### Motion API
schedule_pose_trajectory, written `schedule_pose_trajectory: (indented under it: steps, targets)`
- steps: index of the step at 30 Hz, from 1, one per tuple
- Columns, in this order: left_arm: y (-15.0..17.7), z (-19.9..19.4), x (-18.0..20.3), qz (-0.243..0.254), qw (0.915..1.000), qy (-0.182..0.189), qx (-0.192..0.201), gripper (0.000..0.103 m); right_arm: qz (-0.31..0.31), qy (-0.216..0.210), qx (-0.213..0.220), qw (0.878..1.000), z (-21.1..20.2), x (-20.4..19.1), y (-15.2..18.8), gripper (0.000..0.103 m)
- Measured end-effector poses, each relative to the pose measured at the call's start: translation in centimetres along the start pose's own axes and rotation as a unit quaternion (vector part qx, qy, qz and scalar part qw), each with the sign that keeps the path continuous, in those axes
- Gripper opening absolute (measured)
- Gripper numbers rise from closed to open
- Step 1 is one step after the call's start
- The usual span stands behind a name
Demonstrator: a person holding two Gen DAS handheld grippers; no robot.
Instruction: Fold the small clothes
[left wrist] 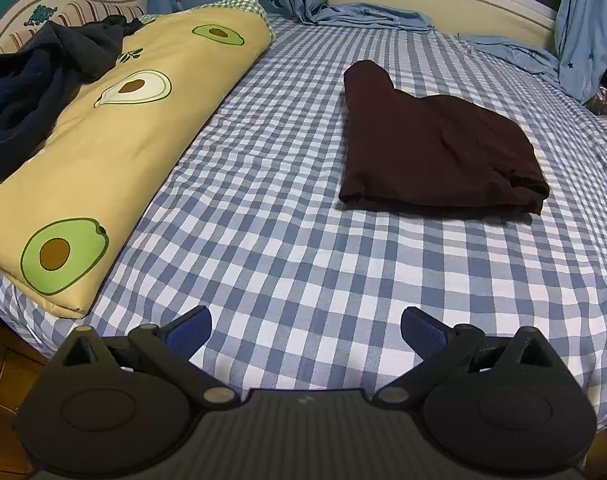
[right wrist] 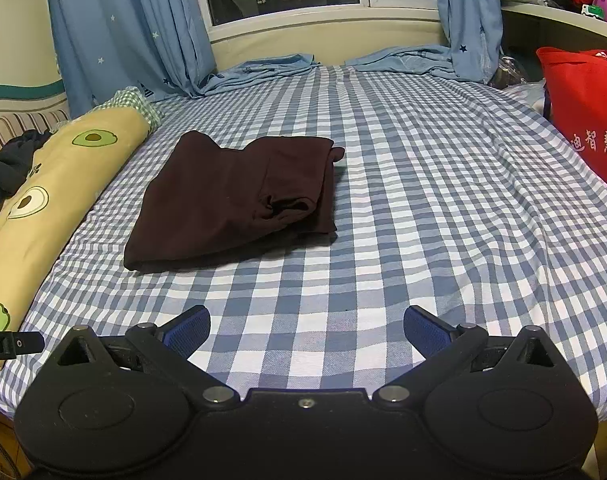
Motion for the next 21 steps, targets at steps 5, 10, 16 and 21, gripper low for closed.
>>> schedule_pose_trajectory:
  steps: [5, 10, 16, 21]
  targets:
    - [0.0, 0.6, -0.4, 0.0, 1.0, -0.003, -0.006, 0.102, -0.003, 0.002, -0.004, 1.0, 0.3, -0.5, 0.1, 0.103]
    - [-0.2, 1.0, -0.6, 0.0, 1.0, -0.002, -0.009, 0.102, -0.001, 0.006, -0.004, 1.0, 0.5, -0.6, 0.1, 0.103]
    - [-0.4, 1.5, -0.7, 0.012, 0.9999, 0.006, -0.006, 0.102, 0.002, 0.013, -0.005, 1.0, 0.8, -0.7, 0.1, 0.103]
    - [-0.8, 2.1, -0.6, 0.019, 0.9997, 0.011, -0.009, 0.102, 0.007, 0.022, -0.005, 1.0, 0.8, -0.8, 0.1, 0.103]
Point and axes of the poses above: each gripper's, at about its wrist camera, not at the fingertips, and z roughly the way its jaws point, x to its right, y to its underside, the point moved 4 cm from there along z, roughly the way its jaws point, and after that the axes turned 4 degrees about z, right-handed, at the moved point
